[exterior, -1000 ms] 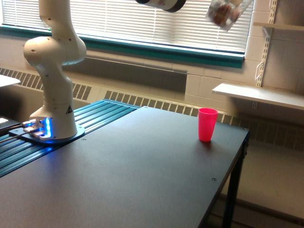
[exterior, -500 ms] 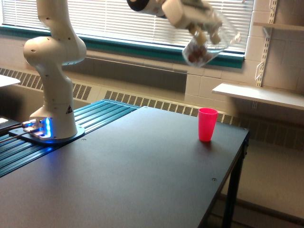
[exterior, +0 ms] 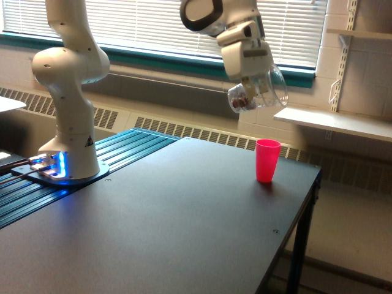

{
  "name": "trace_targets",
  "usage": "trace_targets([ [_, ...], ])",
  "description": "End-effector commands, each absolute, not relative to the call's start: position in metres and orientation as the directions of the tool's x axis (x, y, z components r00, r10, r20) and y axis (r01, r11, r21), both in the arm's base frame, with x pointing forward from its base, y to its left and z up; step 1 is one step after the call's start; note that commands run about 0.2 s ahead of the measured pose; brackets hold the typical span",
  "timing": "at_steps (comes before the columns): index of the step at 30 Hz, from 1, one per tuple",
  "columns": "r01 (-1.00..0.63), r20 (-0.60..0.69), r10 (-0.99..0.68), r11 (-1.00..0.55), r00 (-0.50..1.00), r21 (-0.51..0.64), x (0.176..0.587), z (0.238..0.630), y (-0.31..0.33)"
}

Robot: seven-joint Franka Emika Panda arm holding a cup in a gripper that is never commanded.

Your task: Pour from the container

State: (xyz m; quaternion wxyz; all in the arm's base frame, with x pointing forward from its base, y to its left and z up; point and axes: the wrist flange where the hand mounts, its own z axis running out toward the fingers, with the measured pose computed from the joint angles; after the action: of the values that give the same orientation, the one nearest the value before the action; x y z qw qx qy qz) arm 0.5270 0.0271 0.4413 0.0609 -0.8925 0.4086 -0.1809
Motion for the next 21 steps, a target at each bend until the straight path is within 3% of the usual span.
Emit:
trace_targets([
  [1,-0.718,0.253,-0.765,-0.644,0.592,-0.266,0.521,0.443,0.071],
  [21,-0.722,0.142,-0.766,-0.639,0.627,-0.264,0.488,0.421,0.185],
])
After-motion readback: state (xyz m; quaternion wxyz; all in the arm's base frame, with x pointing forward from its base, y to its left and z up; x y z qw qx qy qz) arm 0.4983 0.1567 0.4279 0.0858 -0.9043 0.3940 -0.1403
